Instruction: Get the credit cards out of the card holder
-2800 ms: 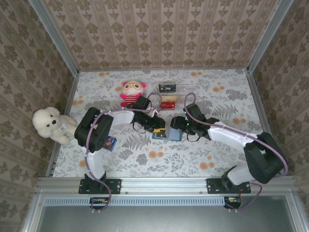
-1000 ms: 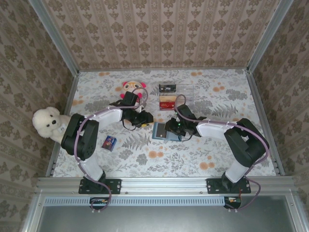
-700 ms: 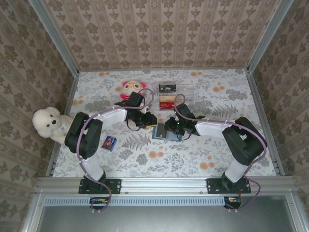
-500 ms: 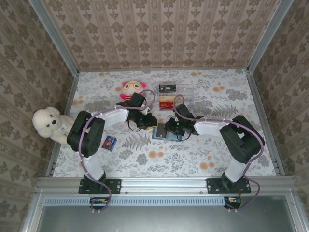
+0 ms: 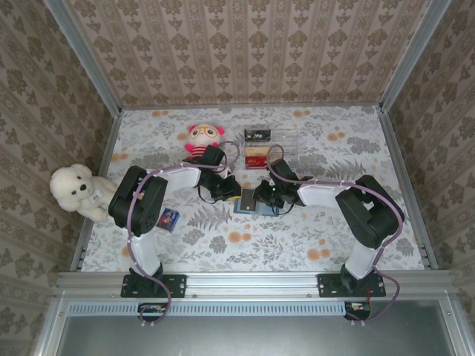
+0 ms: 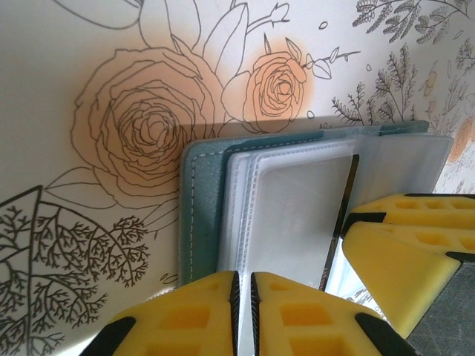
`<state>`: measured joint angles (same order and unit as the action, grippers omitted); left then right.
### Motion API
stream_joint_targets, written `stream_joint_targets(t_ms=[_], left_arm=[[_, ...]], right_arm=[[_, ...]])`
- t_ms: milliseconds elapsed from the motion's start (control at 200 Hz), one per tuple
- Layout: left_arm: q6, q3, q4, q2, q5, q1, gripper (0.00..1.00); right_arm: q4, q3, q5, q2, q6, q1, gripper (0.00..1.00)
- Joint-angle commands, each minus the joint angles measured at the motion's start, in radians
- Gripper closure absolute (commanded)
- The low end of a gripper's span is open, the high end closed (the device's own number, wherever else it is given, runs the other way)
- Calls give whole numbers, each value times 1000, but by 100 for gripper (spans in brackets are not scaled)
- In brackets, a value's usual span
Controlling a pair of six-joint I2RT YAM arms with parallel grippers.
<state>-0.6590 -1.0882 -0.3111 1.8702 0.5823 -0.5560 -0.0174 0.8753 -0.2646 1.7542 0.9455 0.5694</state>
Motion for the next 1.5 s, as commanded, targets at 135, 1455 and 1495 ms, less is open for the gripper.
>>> stream_joint_targets(t_ms=[135, 1455, 1495], left_arm=[[-8, 2, -2, 27, 11, -7, 87], [16, 42, 5, 7, -7, 1, 88], [18, 41, 2, 3, -5, 1, 87]], right_arm=[[27, 19, -24, 42, -11, -5, 80], [-47, -55, -103, -22, -36, -38, 94], [-33, -59, -95, -39, -45, -40, 94]])
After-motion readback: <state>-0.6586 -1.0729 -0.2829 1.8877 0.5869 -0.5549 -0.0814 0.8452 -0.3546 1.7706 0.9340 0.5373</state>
